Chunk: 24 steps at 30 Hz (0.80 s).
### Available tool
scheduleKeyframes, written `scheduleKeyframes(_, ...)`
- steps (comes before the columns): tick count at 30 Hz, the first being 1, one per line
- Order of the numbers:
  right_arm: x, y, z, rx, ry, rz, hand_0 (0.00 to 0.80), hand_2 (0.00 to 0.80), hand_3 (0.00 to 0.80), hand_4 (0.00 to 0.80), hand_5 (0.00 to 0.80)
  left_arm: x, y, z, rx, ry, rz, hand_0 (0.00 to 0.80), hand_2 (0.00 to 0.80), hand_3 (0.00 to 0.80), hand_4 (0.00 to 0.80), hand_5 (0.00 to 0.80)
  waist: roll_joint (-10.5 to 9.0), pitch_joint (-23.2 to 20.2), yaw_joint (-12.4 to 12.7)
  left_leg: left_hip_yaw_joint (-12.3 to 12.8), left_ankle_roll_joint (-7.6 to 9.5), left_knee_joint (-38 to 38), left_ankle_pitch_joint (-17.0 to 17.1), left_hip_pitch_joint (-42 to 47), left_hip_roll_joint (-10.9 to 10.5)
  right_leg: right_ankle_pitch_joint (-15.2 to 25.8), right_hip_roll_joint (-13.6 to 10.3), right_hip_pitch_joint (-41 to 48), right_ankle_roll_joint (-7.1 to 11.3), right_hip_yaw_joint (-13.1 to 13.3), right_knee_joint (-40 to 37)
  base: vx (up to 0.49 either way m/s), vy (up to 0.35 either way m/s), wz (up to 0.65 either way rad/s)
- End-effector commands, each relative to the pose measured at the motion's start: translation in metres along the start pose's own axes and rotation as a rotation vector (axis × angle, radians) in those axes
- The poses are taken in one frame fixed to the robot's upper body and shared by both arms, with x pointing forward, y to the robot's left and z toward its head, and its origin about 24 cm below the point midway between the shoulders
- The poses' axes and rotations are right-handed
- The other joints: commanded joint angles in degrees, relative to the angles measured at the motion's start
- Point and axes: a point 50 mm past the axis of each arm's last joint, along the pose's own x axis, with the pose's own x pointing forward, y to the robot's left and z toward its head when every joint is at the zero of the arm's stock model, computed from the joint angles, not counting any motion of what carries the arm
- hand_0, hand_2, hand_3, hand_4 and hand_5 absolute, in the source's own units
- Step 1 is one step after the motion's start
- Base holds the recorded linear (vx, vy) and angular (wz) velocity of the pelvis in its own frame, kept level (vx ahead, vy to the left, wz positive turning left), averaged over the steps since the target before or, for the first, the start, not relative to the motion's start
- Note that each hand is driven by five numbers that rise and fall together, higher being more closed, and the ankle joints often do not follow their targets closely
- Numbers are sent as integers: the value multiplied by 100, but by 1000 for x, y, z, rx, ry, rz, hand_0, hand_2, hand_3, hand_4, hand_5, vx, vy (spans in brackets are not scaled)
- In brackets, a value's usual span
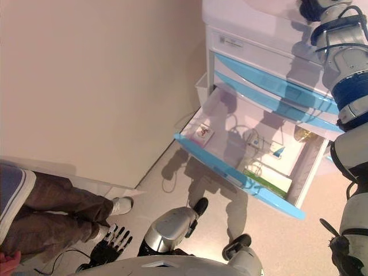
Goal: Open the drawer and pick up the medicine
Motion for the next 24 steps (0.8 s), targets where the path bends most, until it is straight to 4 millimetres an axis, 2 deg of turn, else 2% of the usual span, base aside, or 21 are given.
scheduleKeyframes(1,13,-33,-32,-116,83,-121,800,800,800,800,800,-19,18,0,14,8,18,0,0,0,0,0,71,123,76,-22,0,120,-567,-229,-247,-539,267,434,-142,66,253,0,0,0)
scheduleKeyframes(7,13,-33,-36,-156,89,-100,800,800,800,800,800,-21,19,3,18,4,15,0,0,0,0,0,61,64,60,31,8,73,-568,-144,-226,-497,261,523,-131,40,196,2,9,-2)
scheduleKeyframes(8,13,-30,-36,-142,96,-60,0,0,0,0,0,-21,20,2,16,4,21,0,0,0,0,0,53,36,58,44,10,42,-557,-120,-219,-488,261,547,-129,34,177,19,28,-3)
scheduleKeyframes(11,11,-23,-42,-144,139,29,0,0,0,0,0,-21,20,4,13,-4,22,0,0,0,0,0,23,2,67,58,9,16,-554,-79,-197,-491,279,606,-129,54,136,5,8,-1)
scheduleKeyframes(16,11,-19,-41,-97,132,66,0,0,0,0,0,-23,24,3,17,5,45,0,0,0,0,0,-4,-27,93,63,8,-16,-542,-13,-171,-477,277,664,-132,0,145,2,1,1)
scheduleKeyframes(24,15,-36,-39,-119,114,-99,0,0,0,0,0,-24,25,5,39,15,45,0,0,0,0,0,-78,-69,90,107,15,-65,-544,56,-134,-420,266,711,-95,-50,117,-2,-12,0)
